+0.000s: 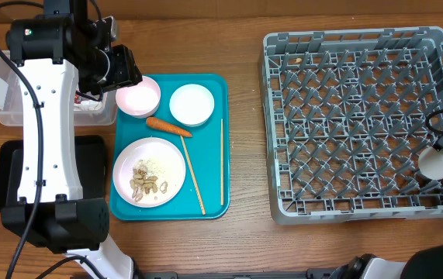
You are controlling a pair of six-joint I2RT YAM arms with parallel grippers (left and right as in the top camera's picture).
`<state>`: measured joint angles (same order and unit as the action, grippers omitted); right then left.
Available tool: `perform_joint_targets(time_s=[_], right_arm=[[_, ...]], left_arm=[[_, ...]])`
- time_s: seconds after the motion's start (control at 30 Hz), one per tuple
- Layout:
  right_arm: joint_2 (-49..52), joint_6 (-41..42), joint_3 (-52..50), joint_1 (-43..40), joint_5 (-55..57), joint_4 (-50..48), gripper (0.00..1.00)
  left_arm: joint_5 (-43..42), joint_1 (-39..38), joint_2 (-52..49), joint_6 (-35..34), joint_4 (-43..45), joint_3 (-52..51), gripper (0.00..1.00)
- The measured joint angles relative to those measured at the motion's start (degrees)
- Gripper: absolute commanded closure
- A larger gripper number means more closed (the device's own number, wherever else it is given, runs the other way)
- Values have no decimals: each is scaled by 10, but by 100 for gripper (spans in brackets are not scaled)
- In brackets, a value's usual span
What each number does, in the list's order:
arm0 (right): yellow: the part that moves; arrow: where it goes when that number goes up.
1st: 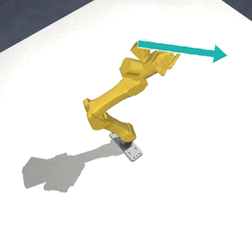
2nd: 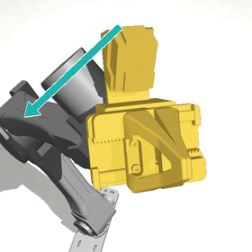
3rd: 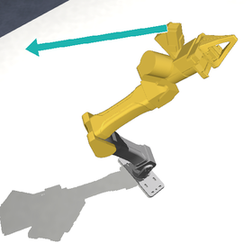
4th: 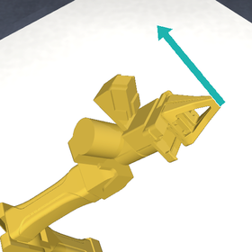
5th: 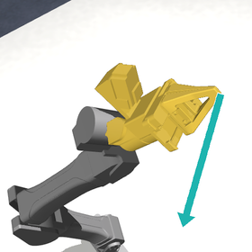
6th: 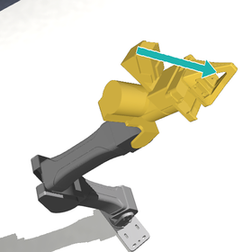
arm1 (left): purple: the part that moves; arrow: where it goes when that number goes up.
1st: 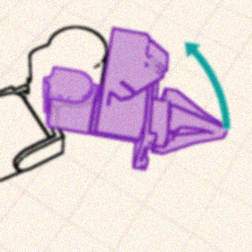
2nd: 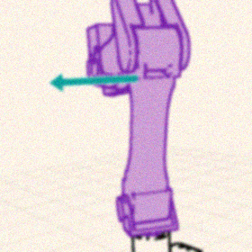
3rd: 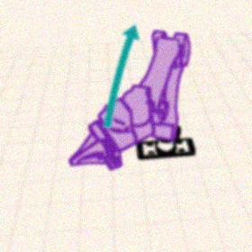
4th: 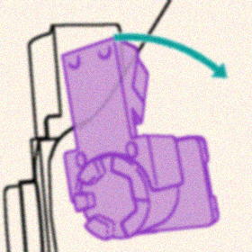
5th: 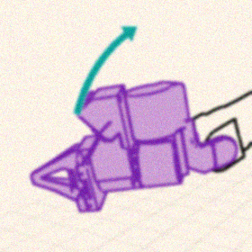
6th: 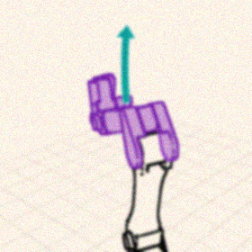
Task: Sort waste into correct bins and load items into the dishwasher
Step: 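Place the white cup upside down in the rack's right side with right gripper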
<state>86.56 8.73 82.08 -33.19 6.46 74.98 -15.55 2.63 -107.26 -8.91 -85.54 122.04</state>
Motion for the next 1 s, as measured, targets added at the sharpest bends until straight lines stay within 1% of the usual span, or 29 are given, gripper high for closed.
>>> perform_joint_targets(time_s=[0.03,0.1,0.13,0.17,0.2,0.37,0.43,0.57,0.9,1.0], right_arm=[[10,0,0,0,0,-1,84],[29,1,0,0,0,-8,83],[40,1,0,0,2,-17,67],[45,1,0,0,3,-23,41],[52,2,0,0,5,-37,38],[54,3,0,0,4,-34,35],[54,3,0,0,-3,-34,32],[54,3,0,0,-16,-30,32],[54,3,0,0,-10,-34,31],[54,3,0,0,-7,-38,27]], left_arm=[[0,0,0,0,0,0,44],[0,0,0,-2,0,0,44],[0,0,0,-2,0,0,44],[0,0,0,-2,0,0,43],[0,0,0,-2,0,0,42],[0,0,0,-2,0,0,41],[0,-2,0,-2,0,0,39],[0,-4,0,-2,0,0,37],[0,-4,0,-2,0,0,37],[0,-4,0,-2,0,0,37]])
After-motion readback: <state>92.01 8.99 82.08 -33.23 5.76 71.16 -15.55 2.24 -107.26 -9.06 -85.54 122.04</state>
